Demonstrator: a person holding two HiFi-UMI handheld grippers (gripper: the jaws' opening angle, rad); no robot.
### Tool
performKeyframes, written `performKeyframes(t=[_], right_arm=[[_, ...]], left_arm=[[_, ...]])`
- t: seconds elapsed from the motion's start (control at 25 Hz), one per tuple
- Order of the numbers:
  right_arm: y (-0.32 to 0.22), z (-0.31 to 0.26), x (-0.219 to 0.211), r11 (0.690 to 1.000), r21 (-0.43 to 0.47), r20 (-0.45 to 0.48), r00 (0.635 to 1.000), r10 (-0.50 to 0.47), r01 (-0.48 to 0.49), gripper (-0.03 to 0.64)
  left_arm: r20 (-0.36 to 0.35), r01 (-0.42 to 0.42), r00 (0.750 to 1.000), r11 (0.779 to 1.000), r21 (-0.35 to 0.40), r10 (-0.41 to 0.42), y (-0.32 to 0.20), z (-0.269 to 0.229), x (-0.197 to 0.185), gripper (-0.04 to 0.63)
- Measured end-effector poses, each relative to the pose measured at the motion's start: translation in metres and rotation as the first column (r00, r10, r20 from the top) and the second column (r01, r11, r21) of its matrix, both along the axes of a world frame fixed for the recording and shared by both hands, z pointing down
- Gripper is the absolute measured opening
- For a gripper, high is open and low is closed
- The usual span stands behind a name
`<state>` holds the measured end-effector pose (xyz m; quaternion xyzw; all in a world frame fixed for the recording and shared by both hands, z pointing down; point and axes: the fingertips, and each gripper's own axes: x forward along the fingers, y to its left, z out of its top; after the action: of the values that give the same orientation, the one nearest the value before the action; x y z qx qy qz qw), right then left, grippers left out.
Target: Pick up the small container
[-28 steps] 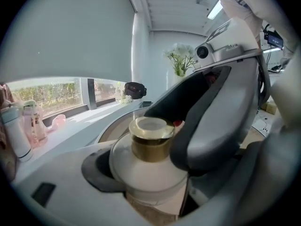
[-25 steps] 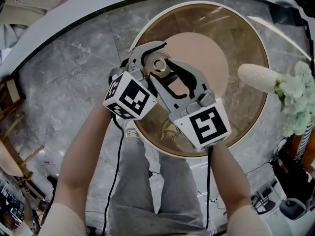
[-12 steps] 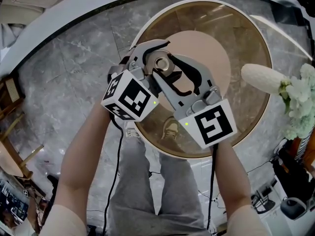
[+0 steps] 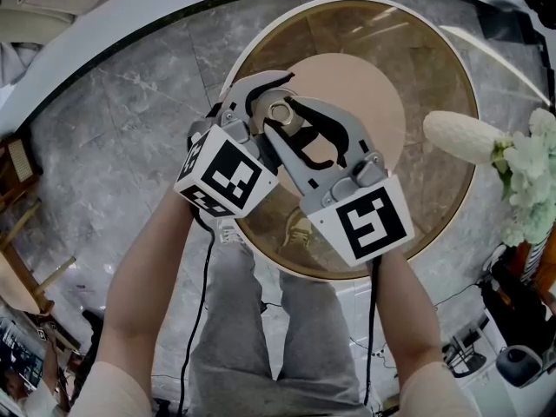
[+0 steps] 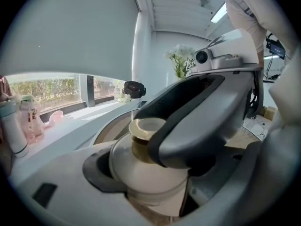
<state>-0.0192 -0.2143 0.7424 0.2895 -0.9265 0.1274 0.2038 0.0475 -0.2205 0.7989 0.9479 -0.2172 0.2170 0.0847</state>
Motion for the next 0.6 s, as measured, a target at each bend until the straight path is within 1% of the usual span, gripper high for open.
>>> performKeyframes(t=[0.16,0.32,0.44,0.6], right_arm=[[0.004,-0.009,0.003,1.000,-0.013,0.020,1.000,0.002,-0.002,0.124],[0.007,-0.037,0.003,1.000,-0.019,0.036,0.999,-0.003,0.004,0.124],[0.006,-0.071,0.002,1.000,-0.020,0.035,0.999,-0.007,0.008,0.124],[0.009,-0.133,-0.002,1.000,0.016,0.029,0.999,-0.015,0.014,0.124]], left_arm=[[0.010,-0.009,1.000,1.000,-0.020,0.009,0.006,-0.008,0.003,0.327],[0.043,-0.011,0.999,1.000,-0.023,0.012,0.008,-0.034,0.002,0.328],[0.064,-0.016,0.998,0.999,-0.030,0.018,0.009,-0.066,0.000,0.328],[0.066,-0.024,0.998,1.000,0.001,0.024,0.010,-0.128,-0.003,0.328]])
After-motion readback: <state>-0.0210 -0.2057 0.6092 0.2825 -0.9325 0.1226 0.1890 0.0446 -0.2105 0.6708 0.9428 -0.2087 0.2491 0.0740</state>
